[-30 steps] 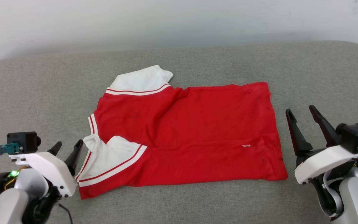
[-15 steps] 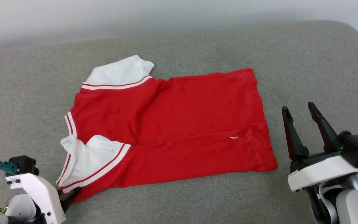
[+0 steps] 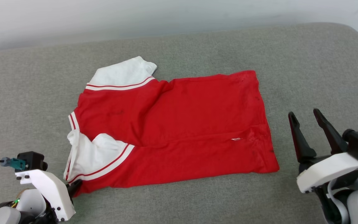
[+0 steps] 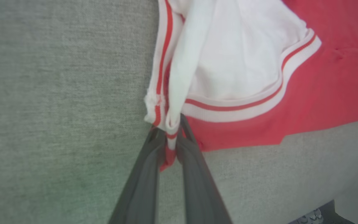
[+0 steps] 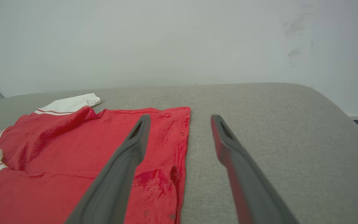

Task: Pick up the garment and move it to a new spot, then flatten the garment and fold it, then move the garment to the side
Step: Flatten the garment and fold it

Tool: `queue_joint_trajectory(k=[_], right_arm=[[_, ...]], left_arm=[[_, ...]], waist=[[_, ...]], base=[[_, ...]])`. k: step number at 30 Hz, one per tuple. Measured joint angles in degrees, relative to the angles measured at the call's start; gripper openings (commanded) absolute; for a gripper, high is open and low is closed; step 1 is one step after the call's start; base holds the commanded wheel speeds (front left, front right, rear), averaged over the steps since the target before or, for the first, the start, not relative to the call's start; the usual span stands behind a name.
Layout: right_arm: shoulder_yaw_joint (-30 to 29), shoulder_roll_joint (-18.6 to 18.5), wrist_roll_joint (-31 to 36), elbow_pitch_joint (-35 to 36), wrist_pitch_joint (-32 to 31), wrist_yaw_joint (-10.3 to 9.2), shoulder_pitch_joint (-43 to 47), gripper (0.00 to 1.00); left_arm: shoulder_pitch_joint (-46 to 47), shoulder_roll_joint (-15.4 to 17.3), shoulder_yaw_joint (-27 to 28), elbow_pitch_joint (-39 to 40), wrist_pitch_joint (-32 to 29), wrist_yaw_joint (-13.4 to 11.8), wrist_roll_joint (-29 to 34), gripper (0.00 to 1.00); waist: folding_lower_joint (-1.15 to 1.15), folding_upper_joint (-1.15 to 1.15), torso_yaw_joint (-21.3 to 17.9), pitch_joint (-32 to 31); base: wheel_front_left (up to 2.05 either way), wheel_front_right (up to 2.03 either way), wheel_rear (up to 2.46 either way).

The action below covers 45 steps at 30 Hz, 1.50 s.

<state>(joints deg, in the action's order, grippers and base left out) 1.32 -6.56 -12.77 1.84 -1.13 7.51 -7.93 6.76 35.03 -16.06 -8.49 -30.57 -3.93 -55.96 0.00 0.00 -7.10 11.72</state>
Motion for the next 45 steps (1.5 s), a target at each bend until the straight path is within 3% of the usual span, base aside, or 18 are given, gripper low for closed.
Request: queue_joint_trajectory(k=[4,8,13,24,25,26,27,28,37,45], right_arm=[[-2.22,-2.26,-3.55,-2.61,-9.33,-0.01,0.64,1.0],[-3.58,-5.06,-6.9,-6.33,-22.75,-0.01,0.73,1.0],[-1.77,-7.09,-9.68,-8.15,-34.79,-0.01,-0.29,1.0],[2.99,-6.12,-13.12,-16.41,-42.48,-0.02,-7.53,1.0],[3.16,-6.08,-13.44,-17.23,-42.83,-0.02,-8.06,0.86],[3.3,-6.03,-13.81,-17.91,-43.12,-0.03,-8.51,0.44],[3.56,-6.05,-13.95,-18.44,-43.23,-0.04,-8.97,0.16],[3.85,-6.05,-14.02,-18.94,-43.22,-0.11,-9.4,0.0],[7.51,-7.43,-15.52,-20.2,-41.02,-0.09,-10.19,0.0],[10.4,-9.72,-17.52,-17.85,-39.92,-0.02,-8.41,0.0]], left_arm=[[0.15,0.33,0.21,2.18,2.47,-0.09,1.87,0.0],[0.38,0.63,0.24,5.91,4.02,-0.9,3.79,0.0],[0.67,0.57,-0.42,10.13,4.59,-1.79,5.34,0.0],[2.09,-0.4,-1.38,12.81,5.66,-2.63,6.78,0.0],[2.09,-0.58,-1.35,12.71,5.9,-2.64,6.77,0.0],[2.09,-0.84,-1.31,12.58,6.06,-2.65,6.61,0.0],[2.08,-1.08,-1.32,12.39,6.08,-2.65,6.34,0.0],[2.07,-1.18,-1.32,12.21,6.15,-2.65,6.33,0.0],[0.24,-1.97,-0.83,11.5,7.66,-2.88,5.28,0.0],[-4.68,-1.96,-0.38,13.14,8.14,-4.76,4.55,0.0]], waist=[[0.0,0.0,1.18,-1.19],[0.0,0.0,2.67,-1.75],[0.0,0.0,4.47,-1.24],[0.0,0.0,6.5,2.34],[0.0,0.0,6.59,2.51],[0.0,0.0,6.66,2.61],[0.0,0.0,6.69,2.63],[0.0,0.0,6.67,2.56],[0.0,0.0,6.16,-0.41],[0.0,0.0,5.75,-5.35]], base=[[0.0,0.0,0.0],[0.0,0.0,0.0],[0.0,0.0,0.0],[0.0,0.0,0.0],[0.0,0.0,0.0],[0.0,0.0,0.0],[0.0,0.0,0.0],[0.0,0.0,0.0],[0.0,0.0,0.0],[0.0,0.0,0.0]])
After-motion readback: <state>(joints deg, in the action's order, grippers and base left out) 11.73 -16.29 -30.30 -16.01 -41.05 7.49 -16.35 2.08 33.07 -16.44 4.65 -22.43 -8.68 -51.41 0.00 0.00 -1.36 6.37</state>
